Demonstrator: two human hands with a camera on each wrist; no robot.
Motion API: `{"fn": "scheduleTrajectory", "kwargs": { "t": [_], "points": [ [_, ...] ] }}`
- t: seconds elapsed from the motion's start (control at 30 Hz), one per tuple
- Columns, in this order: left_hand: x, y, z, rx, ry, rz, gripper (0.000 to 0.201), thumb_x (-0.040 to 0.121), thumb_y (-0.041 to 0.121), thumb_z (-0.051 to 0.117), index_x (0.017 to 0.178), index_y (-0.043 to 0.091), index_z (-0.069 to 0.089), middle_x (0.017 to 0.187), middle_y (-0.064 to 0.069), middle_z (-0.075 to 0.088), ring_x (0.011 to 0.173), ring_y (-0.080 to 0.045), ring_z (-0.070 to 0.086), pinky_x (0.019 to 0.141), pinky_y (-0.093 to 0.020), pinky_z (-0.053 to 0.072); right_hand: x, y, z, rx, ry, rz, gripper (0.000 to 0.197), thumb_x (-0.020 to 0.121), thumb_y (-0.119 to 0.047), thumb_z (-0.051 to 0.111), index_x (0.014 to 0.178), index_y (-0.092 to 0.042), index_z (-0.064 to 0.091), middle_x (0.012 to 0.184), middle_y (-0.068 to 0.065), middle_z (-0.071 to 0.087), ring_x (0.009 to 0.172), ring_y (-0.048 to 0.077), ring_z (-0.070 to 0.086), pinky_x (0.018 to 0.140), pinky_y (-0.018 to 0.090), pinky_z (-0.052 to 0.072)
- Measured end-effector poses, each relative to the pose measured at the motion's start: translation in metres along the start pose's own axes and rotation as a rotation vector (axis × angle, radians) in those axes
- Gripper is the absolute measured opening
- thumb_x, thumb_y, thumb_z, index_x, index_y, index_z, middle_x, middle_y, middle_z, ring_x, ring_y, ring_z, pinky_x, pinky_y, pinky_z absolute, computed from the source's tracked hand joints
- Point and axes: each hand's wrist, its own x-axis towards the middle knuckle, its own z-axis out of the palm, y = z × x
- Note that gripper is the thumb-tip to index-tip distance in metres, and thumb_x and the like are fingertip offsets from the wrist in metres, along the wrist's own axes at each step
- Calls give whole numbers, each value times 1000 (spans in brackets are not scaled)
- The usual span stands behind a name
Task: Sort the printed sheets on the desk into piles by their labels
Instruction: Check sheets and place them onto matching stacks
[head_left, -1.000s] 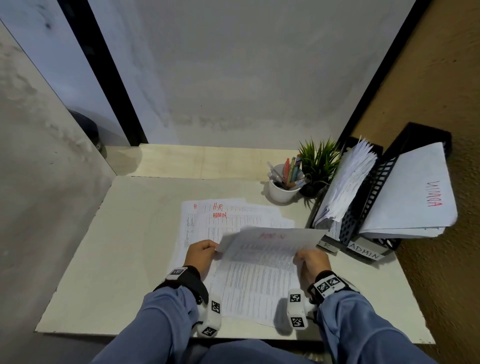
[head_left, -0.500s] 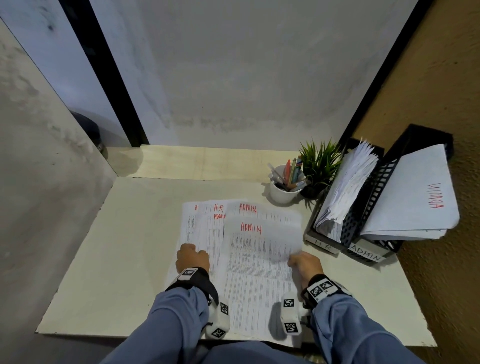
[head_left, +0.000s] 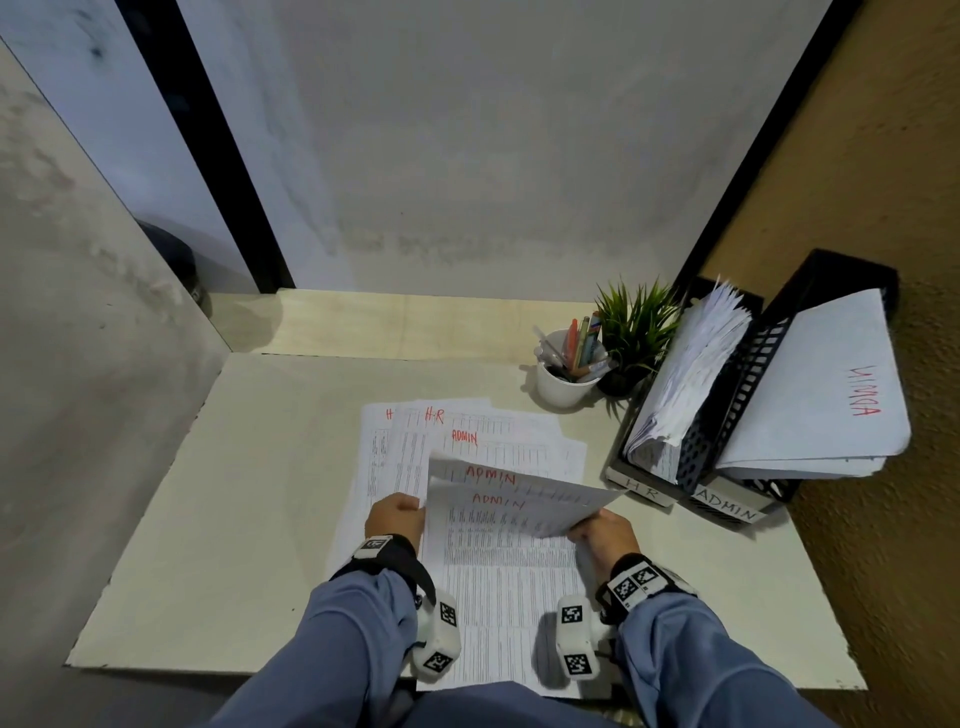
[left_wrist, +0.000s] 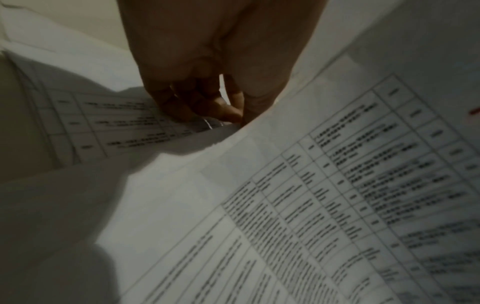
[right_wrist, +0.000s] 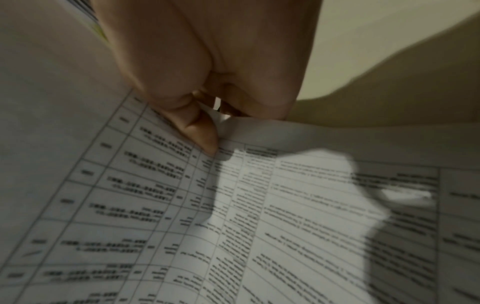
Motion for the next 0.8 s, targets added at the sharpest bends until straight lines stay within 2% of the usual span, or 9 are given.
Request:
{"fn": "scheduleTrajectory", "kwargs": {
  "t": [0.07, 0.17, 0.37, 0.43, 0.5, 0.53, 0.63, 0.73, 0.8],
  "points": [
    [-3, -4, 2, -98, 4, 86, 12, 83, 1, 54, 80, 10, 62, 78, -8, 60, 75, -26, 54, 71, -29, 44, 0, 1, -1, 1, 10, 1, 28, 67, 27, 46, 65, 2, 57, 77, 9, 56, 78, 22, 49, 62, 25, 41],
    [5, -18, 6, -255, -64, 195, 27, 84, 1, 54, 66, 21, 55, 67, -5, 53, 69, -20, 47, 70, -33, 41, -5, -3, -3, 4, 44, 19, 31, 69, 26, 43, 57, -1, 51, 65, 6, 49, 69, 21, 43, 55, 23, 38],
    [3, -13, 2, -415, -148, 66, 30, 90, 0, 40, 70, 18, 53, 75, -4, 49, 82, -21, 42, 75, -28, 36, 1, -14, -6, -58, 124, 117, 19, 70, 14, 55, 58, 0, 50, 71, 8, 50, 67, 21, 43, 68, 29, 38],
    [-5, -1, 1, -474, -180, 38, 25, 95, 32, 46, 89, 12, 60, 89, 0, 57, 94, -18, 49, 85, -27, 41, -5, -21, 0, -7, 119, 54, 14, 71, 15, 54, 69, 2, 51, 73, 9, 48, 63, 20, 41, 59, 26, 36],
    [-12, 10, 0, -510, -260, 20, 64, 82, 71, 43, 120, 21, 57, 118, 7, 58, 113, -15, 51, 105, -35, 37, -10, -27, 10, 103, 65, -5, 21, 71, 19, 51, 74, -1, 50, 73, 7, 48, 63, 19, 43, 57, 23, 35],
    [-22, 21, -3, -505, -267, 45, 60, 82, 71, 44, 119, 26, 55, 117, 10, 56, 113, -13, 51, 106, -34, 35, -12, -30, 15, 158, 25, -21, 24, 70, 21, 50, 73, -2, 50, 75, 8, 48, 68, 19, 46, 61, 24, 36],
    [-39, 43, -7, -406, -186, 335, 15, 86, 30, 65, 86, 17, 60, 92, 2, 66, 90, -22, 60, 81, -28, 47, -17, -47, 25, 143, -49, -90, 20, 71, 18, 52, 72, -2, 52, 82, 13, 51, 81, 23, 48, 77, 30, 42],
    [-50, 70, -19, -360, -77, 512, 7, 85, 9, 64, 87, 15, 61, 90, -1, 68, 85, -22, 65, 74, -29, 52, -40, -79, 28, 76, -48, -325, 3, 78, 10, 52, 78, 8, 55, 79, 11, 56, 75, 19, 50, 66, 27, 44],
    [-57, 91, -28, -382, -16, 593, 9, 86, 7, 62, 90, 13, 56, 90, -1, 67, 85, -16, 64, 74, -27, 52, -57, -99, 27, 144, -46, -534, 13, 80, 10, 55, 74, -1, 58, 74, 7, 60, 67, 13, 57, 63, 24, 46]
  ]
}}
